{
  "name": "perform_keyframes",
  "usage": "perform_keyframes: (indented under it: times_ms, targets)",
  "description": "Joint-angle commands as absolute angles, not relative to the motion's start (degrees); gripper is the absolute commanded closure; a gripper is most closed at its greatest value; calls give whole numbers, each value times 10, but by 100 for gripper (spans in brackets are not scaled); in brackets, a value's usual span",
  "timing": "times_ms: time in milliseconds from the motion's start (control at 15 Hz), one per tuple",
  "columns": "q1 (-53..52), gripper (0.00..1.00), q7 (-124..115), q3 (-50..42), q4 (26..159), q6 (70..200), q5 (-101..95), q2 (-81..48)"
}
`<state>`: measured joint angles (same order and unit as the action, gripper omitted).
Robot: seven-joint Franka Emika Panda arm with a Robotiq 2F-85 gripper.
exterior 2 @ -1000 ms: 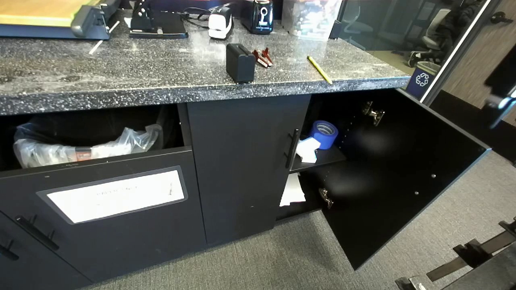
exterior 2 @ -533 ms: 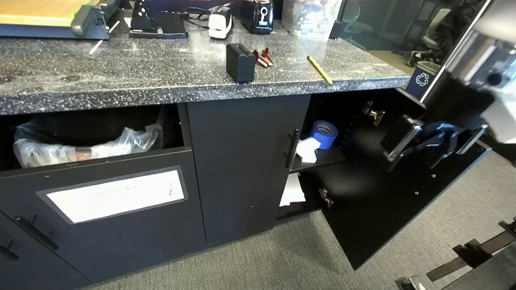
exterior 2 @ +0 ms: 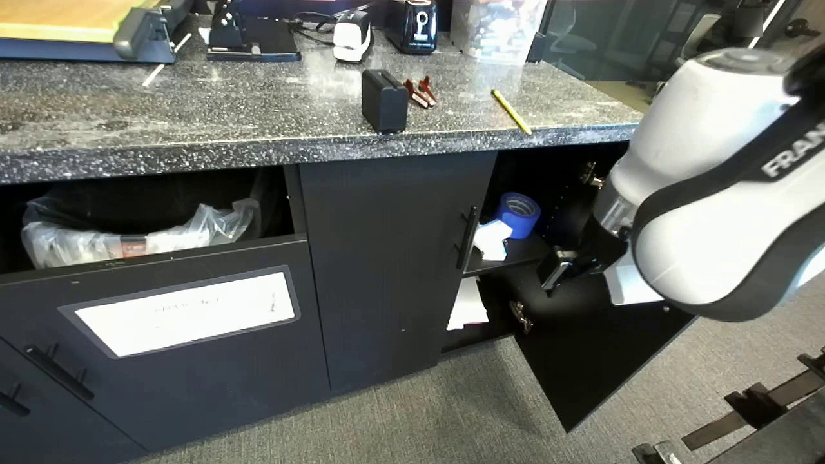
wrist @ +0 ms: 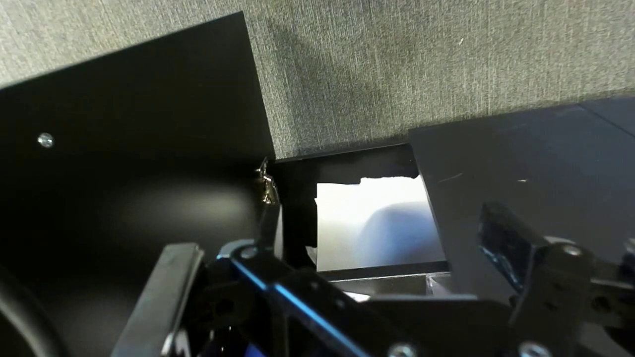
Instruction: Open the left bottom cabinet door
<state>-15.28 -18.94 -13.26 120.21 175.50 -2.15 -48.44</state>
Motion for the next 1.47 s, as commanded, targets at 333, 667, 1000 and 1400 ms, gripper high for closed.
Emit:
perform_keyframes:
  times_ms: [333,667,1000,1400]
  targets:
    - [-235,0,-214,-175,1036,1785,47,-621]
    - [-259,0,-223,-196,963,1804,69,-676]
    - [-249,0,-226,-188,876,1842,99,-739]
    - [-256,32,-222,-195,810,1852,122,-787]
